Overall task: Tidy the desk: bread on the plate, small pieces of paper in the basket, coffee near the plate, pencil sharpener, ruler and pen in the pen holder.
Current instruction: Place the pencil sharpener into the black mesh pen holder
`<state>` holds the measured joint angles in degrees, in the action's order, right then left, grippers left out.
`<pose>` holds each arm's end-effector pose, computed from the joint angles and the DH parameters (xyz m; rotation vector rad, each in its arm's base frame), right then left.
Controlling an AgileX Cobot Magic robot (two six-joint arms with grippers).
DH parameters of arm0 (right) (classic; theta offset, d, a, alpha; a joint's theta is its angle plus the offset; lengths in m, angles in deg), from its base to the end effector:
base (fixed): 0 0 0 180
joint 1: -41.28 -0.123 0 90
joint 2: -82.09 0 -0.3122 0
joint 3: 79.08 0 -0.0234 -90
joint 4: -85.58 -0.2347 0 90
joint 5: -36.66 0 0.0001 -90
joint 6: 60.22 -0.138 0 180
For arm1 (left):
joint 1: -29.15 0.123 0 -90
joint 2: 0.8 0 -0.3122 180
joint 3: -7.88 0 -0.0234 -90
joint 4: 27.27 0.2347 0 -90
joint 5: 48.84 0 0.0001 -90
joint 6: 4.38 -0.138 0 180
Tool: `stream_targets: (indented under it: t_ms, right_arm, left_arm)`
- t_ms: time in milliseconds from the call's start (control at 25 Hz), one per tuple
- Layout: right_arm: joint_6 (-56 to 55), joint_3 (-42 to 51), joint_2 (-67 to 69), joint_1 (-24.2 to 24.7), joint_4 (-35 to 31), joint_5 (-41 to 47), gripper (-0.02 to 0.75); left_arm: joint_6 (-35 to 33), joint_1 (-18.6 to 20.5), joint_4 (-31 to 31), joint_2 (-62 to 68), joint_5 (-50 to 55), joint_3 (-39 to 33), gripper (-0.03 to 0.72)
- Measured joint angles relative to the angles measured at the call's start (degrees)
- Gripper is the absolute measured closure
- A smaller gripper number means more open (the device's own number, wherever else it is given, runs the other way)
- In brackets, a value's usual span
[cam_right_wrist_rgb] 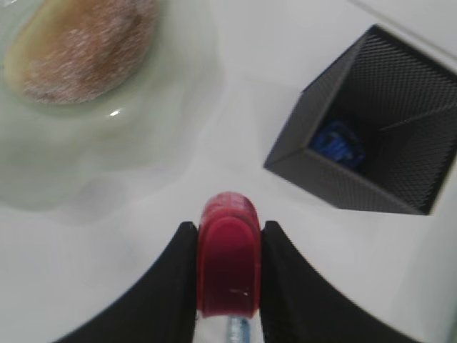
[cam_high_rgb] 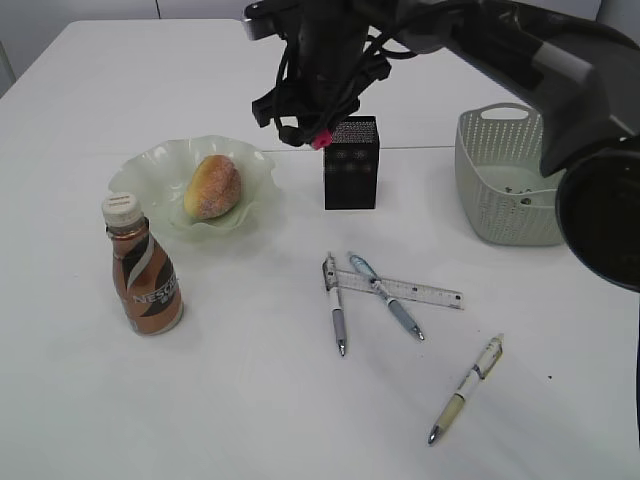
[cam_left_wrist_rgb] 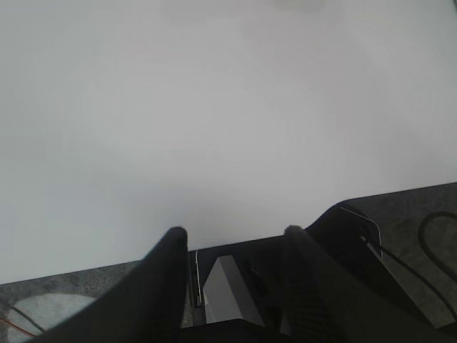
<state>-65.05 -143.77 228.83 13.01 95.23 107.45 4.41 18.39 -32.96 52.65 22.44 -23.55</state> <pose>0.4973 0.2426 0.2289 -0.5582 2.5802 -0.0370 0.0972 -0.0317 0.2924 0.0306 2.7390 -0.2343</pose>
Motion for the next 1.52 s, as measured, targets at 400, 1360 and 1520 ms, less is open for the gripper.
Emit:
stream_targets:
  t_ms: [400,1360,1520]
  right_arm:
    - [-3.0,-1.9,0.0,5.2,4.7,0.9,0.542]
    - [-3.4,-1.9,3.8,7.4,3.4,-12.7,0.542]
    - [-3.4,-1.9,4.9,7.9,3.0,-13.6,0.542]
  left_arm:
    - [0.0,0.0,-0.6,0.0,0.0,0.0,0.374]
    - [0.5,0.0,-3.9,0.0,0.0,0.0,0.38]
    - [0.6,0.0,-4.0,0.0,0.0,0.0,0.38]
